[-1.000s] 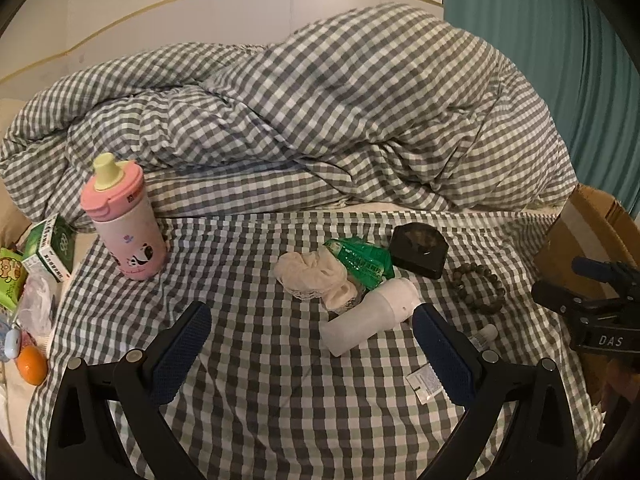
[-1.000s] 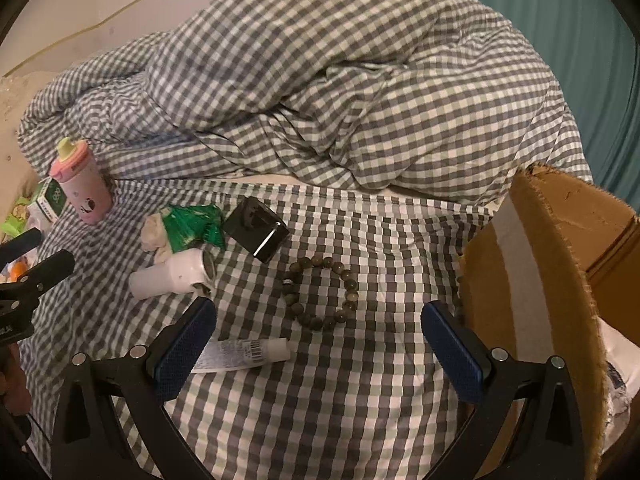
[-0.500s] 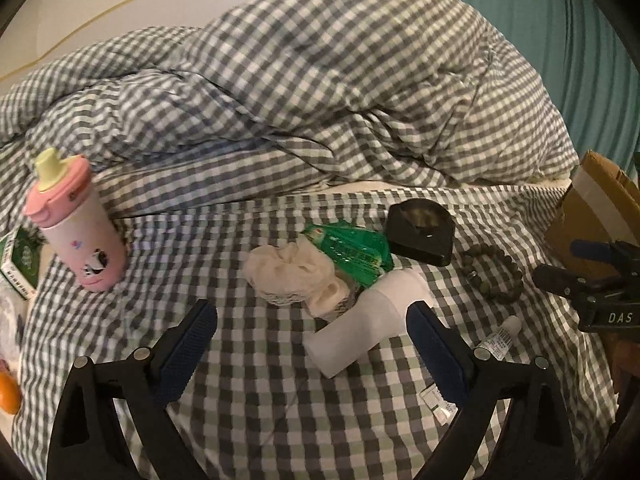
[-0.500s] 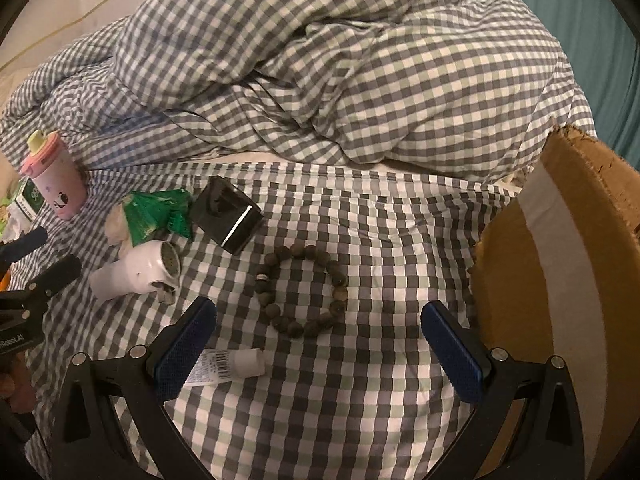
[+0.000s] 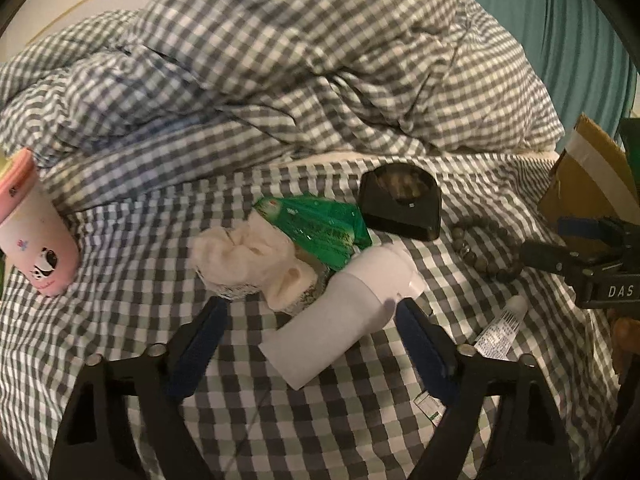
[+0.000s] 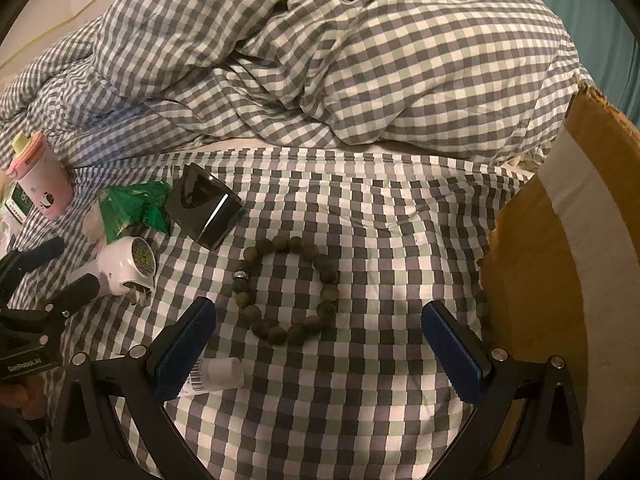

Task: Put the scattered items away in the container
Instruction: 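Lower the left tool onto the white cup while the right tool reaches the bead bracelet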

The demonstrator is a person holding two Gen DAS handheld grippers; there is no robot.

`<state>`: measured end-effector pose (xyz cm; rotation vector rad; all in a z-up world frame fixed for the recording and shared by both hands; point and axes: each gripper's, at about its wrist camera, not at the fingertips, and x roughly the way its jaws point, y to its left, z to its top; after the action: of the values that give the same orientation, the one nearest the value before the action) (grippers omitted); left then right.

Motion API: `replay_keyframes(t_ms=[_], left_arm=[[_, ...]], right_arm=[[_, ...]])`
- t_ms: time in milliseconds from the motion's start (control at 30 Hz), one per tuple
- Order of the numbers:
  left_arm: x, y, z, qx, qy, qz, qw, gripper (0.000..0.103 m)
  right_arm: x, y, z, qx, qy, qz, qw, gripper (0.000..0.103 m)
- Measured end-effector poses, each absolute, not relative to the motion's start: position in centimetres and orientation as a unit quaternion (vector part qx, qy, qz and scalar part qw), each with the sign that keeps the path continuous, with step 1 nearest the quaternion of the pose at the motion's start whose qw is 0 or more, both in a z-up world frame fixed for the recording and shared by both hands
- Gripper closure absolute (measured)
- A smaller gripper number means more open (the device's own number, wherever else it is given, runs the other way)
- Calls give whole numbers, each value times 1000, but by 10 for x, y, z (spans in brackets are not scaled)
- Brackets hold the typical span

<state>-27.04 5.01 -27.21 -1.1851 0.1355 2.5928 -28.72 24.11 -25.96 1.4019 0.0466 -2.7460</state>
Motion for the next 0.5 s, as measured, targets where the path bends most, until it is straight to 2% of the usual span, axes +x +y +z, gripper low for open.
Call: replay_keyframes(t_ms=[67, 300, 400, 467, 500], left_arm=[[-270, 54, -276, -416, 47, 895, 155, 33], [-265, 61, -279, -411, 48, 894, 171, 50], [-261, 63, -277, -407, 49, 896, 173, 59], [-259, 65, -276, -406, 47, 895, 177, 72], [-258, 65, -275, -406, 46, 896, 177, 72]], right_arm=[[-288, 240, -262, 456, 16, -889, 29, 0], [-298, 238, -273, 466, 21, -884, 33, 0], [-302, 235, -277, 468, 23, -882, 38, 1], [-305, 232, -280, 471, 25, -881, 43, 0], [-307, 230, -282, 472, 25, -880, 46, 0]])
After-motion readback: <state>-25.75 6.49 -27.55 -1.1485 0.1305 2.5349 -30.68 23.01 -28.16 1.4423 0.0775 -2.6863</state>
